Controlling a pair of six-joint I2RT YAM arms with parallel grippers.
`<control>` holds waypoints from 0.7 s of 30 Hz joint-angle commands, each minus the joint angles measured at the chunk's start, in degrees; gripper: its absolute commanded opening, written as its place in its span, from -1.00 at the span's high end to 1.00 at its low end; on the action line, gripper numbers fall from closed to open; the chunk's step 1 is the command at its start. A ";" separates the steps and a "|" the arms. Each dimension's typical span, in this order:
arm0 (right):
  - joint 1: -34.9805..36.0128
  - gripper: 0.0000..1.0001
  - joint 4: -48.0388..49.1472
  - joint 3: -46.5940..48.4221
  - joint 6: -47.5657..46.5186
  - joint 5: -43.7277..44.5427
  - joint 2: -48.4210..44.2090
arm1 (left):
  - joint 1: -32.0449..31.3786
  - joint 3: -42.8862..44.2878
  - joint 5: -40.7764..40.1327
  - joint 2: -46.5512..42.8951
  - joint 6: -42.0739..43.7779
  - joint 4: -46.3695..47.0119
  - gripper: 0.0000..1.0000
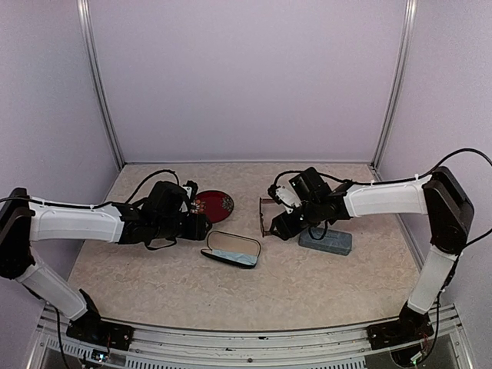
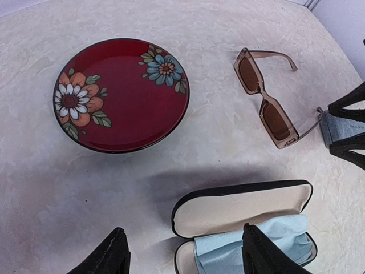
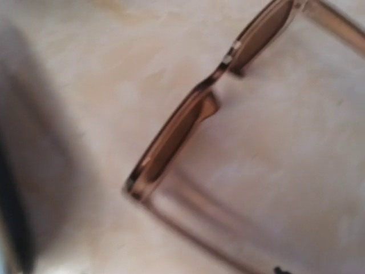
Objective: Organize the sunglasses
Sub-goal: Place the folded cleaning cloth in the sunglasses case.
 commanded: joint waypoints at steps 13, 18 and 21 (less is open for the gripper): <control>-1.69 -0.48 -15.28 15.42 -20.69 3.40 13.81 | 0.33 -1.56 0.72 -1.79 0.24 3.10 -0.40; -1.72 -0.34 -17.33 18.06 -24.91 3.19 16.58 | 0.33 -1.91 0.89 -1.56 0.10 3.27 -0.40; -1.72 -0.09 -18.40 19.19 -26.97 2.83 17.47 | 0.33 -1.92 0.99 -1.43 0.00 3.33 -0.40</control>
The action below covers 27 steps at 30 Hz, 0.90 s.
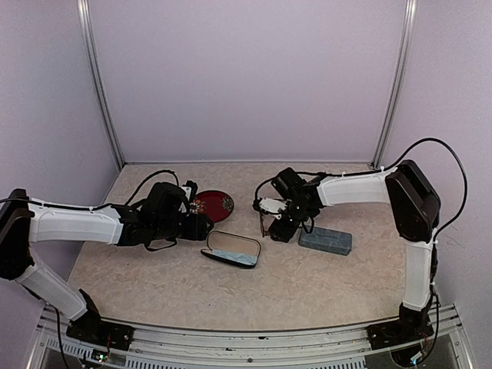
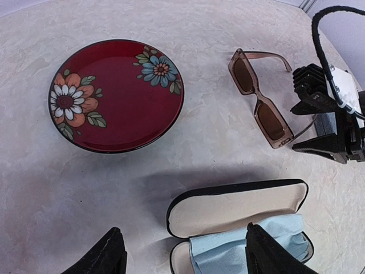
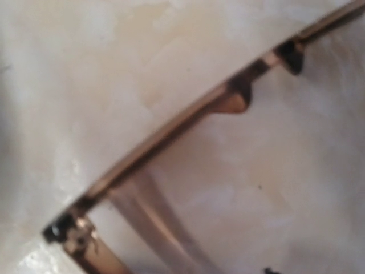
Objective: Organize the sunglasses
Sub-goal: Place the folded cleaning cloth in the sunglasses case, then pick up the sunglasses from the center of the board, then pass from the right arm to the left
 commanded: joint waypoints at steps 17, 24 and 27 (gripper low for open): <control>-0.32 0.91 -2.17 6.19 -10.66 0.45 2.67 | 0.21 -0.61 -0.37 -1.33 -0.84 0.84 -0.40; -0.32 1.00 -1.41 9.37 -10.90 0.29 -1.43 | -0.61 -2.31 -0.40 -3.68 -0.63 5.11 -0.45; -0.32 1.00 -1.04 8.66 -8.98 -3.32 -4.43 | -1.14 -3.71 1.50 -5.10 0.07 9.29 -0.51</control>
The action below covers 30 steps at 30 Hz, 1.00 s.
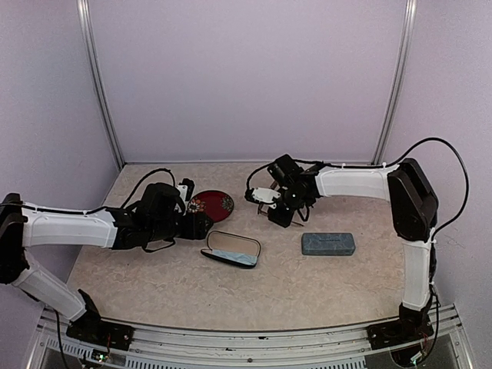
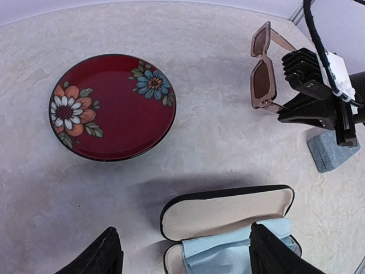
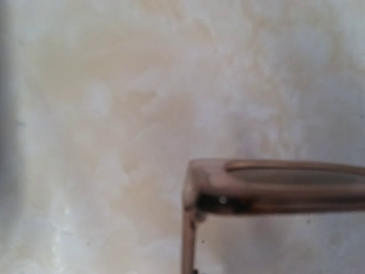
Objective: Organize the sunglasses
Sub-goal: Pass from the right arm to the left
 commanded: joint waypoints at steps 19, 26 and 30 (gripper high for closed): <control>5.66 1.00 8.61 -15.61 12.28 -28.81 -24.18 | -10.91 2.04 4.65 0.68 24.73 21.00 -0.96; 8.54 1.00 10.49 -17.67 12.63 -30.00 -24.51 | -11.45 2.26 6.77 2.10 27.21 21.20 -0.89; 8.88 1.00 11.82 -18.67 12.94 -31.76 -24.80 | -10.92 1.78 9.96 2.27 26.39 21.46 -0.78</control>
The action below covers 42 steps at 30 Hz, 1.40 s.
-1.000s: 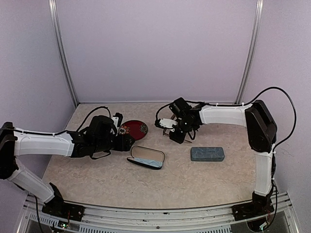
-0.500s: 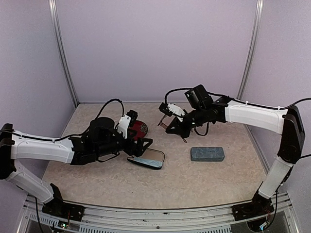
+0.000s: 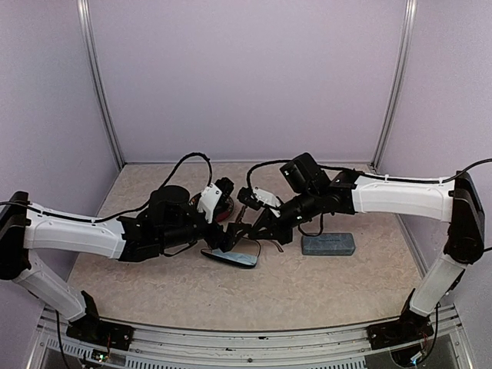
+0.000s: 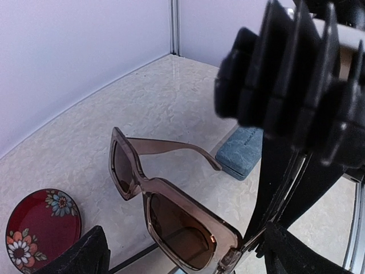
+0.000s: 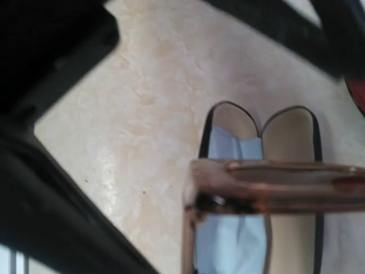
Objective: Organize the sunglasses
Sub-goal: Pass from the right arm to the left
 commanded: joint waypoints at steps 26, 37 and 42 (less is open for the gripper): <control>0.65 1.00 5.31 -4.75 0.84 -6.72 -3.35 | 5.24 -4.06 14.39 -4.08 -10.46 6.37 -0.70; 7.78 1.00 -3.90 -0.83 -5.98 5.00 -2.24 | 17.05 -2.95 17.39 -9.87 -27.09 -3.14 -0.81; 11.07 1.00 -6.17 2.09 -8.08 4.05 -0.56 | 19.60 -1.17 27.77 -6.08 -29.19 -1.71 -0.81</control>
